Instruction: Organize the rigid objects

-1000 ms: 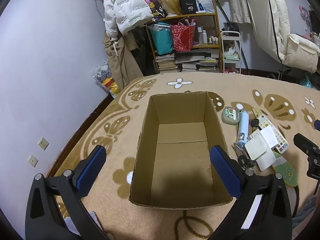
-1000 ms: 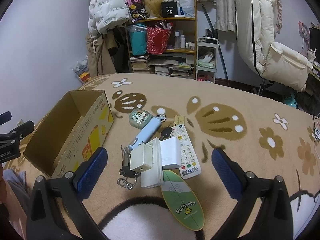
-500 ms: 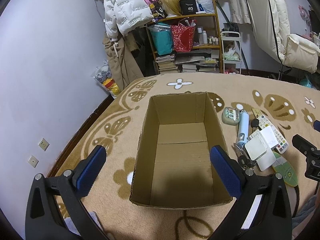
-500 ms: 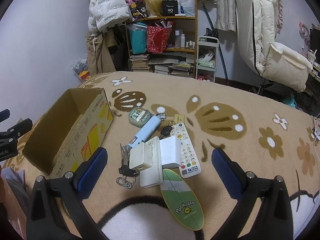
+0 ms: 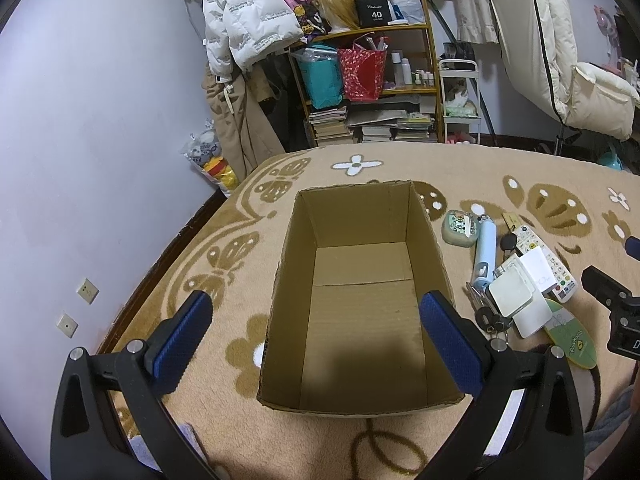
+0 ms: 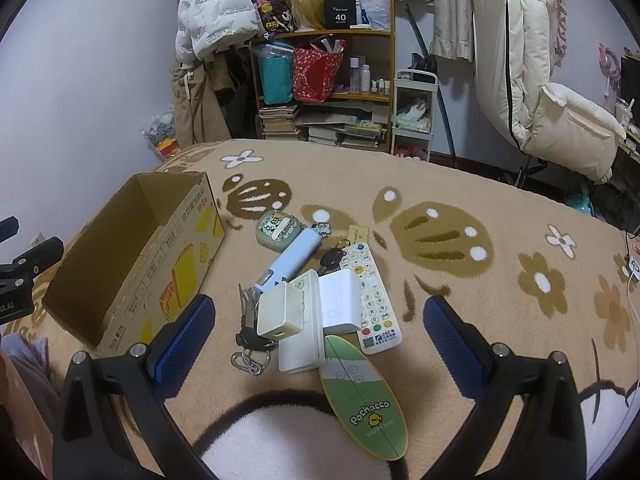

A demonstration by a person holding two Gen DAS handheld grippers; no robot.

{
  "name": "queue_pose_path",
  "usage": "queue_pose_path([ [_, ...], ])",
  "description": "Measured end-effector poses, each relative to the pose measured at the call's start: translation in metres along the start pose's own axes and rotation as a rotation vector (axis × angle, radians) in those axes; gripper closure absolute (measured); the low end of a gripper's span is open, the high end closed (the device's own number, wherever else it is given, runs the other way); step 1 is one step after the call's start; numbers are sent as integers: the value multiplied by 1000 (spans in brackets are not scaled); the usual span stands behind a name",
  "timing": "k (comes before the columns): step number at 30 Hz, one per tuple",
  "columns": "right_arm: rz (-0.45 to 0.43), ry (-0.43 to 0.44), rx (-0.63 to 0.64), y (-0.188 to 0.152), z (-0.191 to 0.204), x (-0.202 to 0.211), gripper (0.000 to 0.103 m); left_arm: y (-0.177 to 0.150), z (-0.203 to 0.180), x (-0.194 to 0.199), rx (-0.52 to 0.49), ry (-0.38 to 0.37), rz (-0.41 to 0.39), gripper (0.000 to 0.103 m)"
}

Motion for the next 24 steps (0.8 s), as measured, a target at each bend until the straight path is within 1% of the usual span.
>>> queue_pose_path([
  [24, -1, -2, 1, 2, 1, -2, 0, 0, -3, -1, 0, 2, 10, 0],
])
Point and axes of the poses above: each gripper's, at about its wrist camera, not at the fingertips, and x roughly against the way its jaws point, z to its left, y to its top, the point moved 3 cm from there along -x, roughly the way its jaws point, and after that the axes turned 3 degrees about -x, right-handed, at the moved point
